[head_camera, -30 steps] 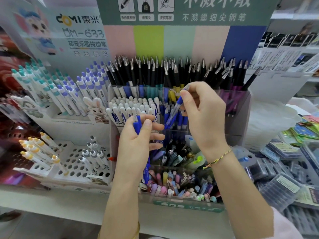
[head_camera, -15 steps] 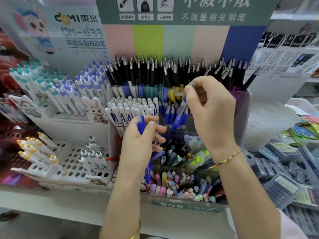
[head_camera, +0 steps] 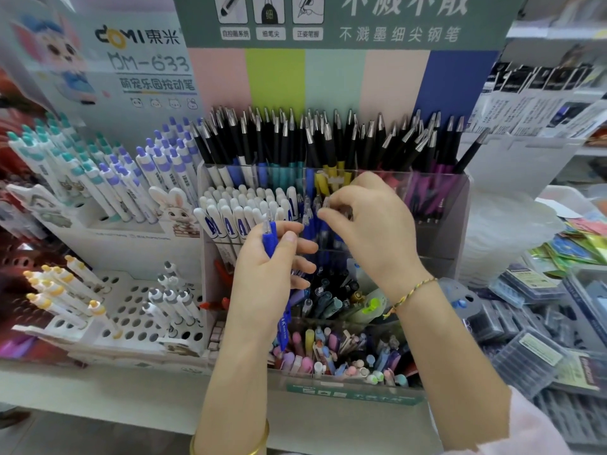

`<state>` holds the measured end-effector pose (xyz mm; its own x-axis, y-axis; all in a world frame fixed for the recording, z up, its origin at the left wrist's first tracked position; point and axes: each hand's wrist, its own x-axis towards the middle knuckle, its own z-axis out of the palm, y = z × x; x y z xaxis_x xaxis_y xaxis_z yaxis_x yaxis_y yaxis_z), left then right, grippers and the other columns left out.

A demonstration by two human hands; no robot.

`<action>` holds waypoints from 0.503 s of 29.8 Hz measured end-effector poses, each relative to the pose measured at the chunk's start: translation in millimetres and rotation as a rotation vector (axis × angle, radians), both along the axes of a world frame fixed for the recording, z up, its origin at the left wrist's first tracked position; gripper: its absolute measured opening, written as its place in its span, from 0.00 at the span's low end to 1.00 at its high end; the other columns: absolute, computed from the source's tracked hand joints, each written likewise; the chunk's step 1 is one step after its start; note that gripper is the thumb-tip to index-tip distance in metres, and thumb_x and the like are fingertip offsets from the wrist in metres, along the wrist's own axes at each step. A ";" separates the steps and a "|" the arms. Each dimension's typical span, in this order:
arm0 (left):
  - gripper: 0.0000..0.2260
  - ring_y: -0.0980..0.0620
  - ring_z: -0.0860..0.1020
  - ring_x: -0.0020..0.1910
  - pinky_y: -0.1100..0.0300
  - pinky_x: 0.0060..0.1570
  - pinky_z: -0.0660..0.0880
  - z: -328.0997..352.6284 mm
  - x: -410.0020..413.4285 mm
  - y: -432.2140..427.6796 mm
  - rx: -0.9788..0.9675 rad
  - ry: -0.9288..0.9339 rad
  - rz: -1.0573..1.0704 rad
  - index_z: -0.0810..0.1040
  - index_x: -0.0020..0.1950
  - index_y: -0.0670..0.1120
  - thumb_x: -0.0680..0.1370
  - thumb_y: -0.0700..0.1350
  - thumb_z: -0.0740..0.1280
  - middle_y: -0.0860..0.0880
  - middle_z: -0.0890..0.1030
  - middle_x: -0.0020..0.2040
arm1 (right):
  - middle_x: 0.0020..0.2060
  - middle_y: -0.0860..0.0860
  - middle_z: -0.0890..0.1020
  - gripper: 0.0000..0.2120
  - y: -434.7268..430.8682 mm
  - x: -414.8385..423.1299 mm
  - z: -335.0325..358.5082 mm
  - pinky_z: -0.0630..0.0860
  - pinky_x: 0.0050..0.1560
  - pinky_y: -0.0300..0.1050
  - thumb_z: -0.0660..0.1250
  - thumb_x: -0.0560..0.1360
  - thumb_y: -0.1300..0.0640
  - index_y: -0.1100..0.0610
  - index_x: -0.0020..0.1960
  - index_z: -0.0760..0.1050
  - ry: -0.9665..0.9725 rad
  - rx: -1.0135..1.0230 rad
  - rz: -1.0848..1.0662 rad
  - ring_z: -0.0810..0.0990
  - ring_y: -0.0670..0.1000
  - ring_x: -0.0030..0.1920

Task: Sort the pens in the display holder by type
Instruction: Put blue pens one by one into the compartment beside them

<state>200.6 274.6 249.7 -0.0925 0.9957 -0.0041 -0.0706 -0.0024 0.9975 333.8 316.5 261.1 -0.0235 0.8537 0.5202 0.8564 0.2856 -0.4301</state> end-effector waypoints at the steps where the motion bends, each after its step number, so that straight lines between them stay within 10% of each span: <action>1: 0.07 0.56 0.77 0.31 0.65 0.28 0.75 -0.2 -0.4 0.3 0.000 -0.001 -0.001 0.75 0.54 0.45 0.82 0.39 0.58 0.47 0.82 0.40 | 0.45 0.49 0.74 0.09 -1.0 -2.0 -1.4 0.67 0.39 0.43 0.69 0.74 0.49 0.55 0.47 0.81 -0.038 -0.010 -0.021 0.74 0.52 0.48; 15: 0.07 0.57 0.71 0.25 0.65 0.24 0.70 0.8 0.1 -0.3 0.014 -0.008 -0.008 0.75 0.54 0.45 0.82 0.41 0.58 0.50 0.80 0.35 | 0.46 0.48 0.69 0.09 1.5 -0.3 -6.2 0.67 0.41 0.40 0.74 0.70 0.52 0.55 0.46 0.80 -0.068 0.013 0.006 0.72 0.50 0.49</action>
<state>200.7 274.4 250.4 -0.0843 0.9964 0.0095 -0.0789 -0.0162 0.9968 333.5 318.0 254.9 -0.0644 0.8468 0.5280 0.8819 0.2959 -0.3669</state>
